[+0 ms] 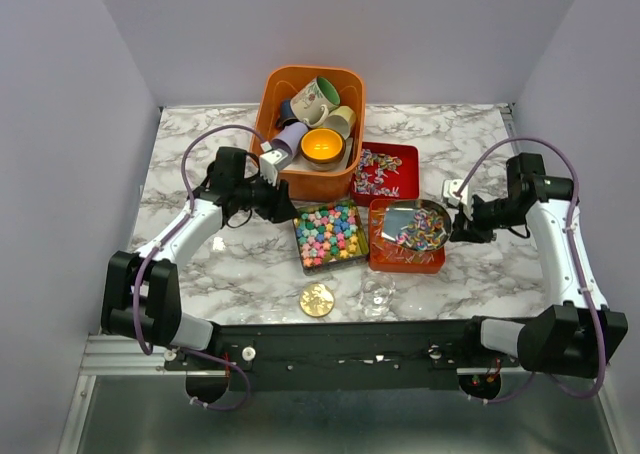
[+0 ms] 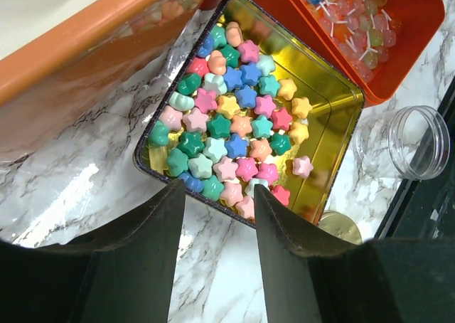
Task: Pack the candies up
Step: Place the fake candies in the packing bottle.
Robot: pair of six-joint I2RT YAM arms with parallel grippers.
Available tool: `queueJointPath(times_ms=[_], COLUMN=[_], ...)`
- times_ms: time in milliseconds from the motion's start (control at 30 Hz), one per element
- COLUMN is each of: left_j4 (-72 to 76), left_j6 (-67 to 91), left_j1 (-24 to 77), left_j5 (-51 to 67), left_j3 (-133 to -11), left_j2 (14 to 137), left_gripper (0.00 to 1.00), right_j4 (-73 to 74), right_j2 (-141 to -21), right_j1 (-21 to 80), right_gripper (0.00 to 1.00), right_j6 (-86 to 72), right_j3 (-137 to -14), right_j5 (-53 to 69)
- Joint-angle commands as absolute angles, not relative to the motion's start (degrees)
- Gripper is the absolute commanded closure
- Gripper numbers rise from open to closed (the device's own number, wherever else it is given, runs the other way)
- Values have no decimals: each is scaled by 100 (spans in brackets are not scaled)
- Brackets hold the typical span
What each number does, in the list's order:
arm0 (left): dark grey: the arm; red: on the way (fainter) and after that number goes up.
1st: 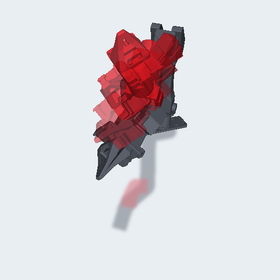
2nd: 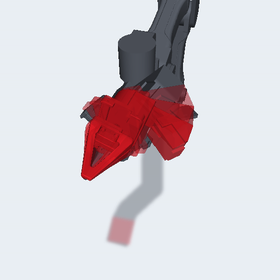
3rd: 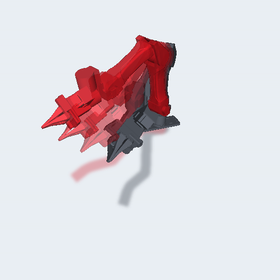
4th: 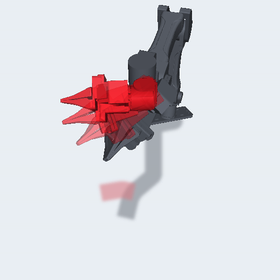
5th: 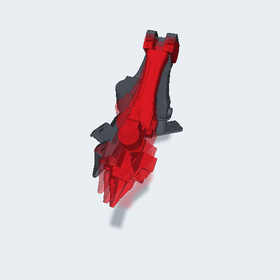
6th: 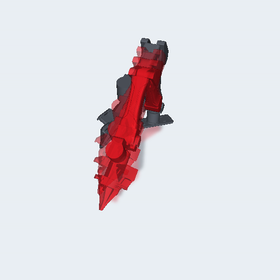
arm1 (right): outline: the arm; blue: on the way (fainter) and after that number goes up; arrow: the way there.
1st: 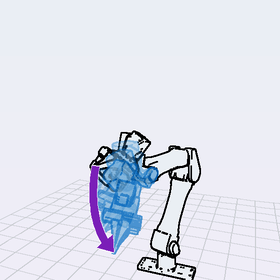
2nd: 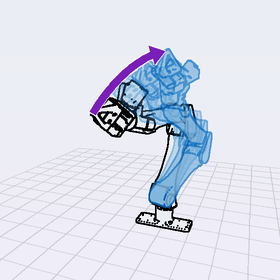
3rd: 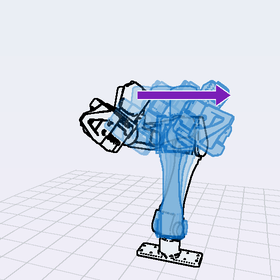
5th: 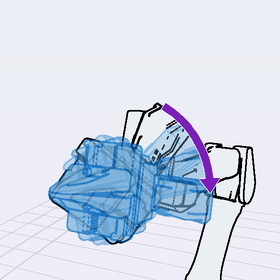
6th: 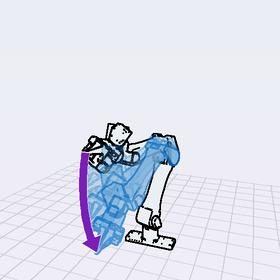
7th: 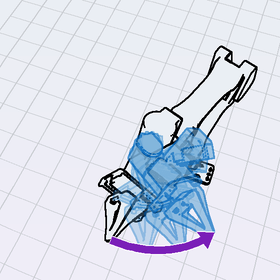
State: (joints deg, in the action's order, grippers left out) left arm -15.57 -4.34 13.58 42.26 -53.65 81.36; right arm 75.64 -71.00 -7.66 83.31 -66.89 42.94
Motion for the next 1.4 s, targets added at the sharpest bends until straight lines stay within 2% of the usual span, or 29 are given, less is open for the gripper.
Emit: queueJointPath(times_ms=[0,600,1367], left_j4=[-1354,-1081,-764], left_j6=[-387,-220,114], left_j1=[1248,958,694], left_j5=[4324,4359,4482], left_j3=[-5291,-4984,-4623], left_j2=[7980,7770,7532], left_gripper=[46,46,46], right_j4=[7866,7541,7242], right_j2=[-6681,-6100,-6275], right_j1=[-642,535,1960], right_gripper=[100,99,99], right_j6=[8938,8499,7358], right_j3=[-6390,-5739,-6091], right_j5=[3780,2813,1381])
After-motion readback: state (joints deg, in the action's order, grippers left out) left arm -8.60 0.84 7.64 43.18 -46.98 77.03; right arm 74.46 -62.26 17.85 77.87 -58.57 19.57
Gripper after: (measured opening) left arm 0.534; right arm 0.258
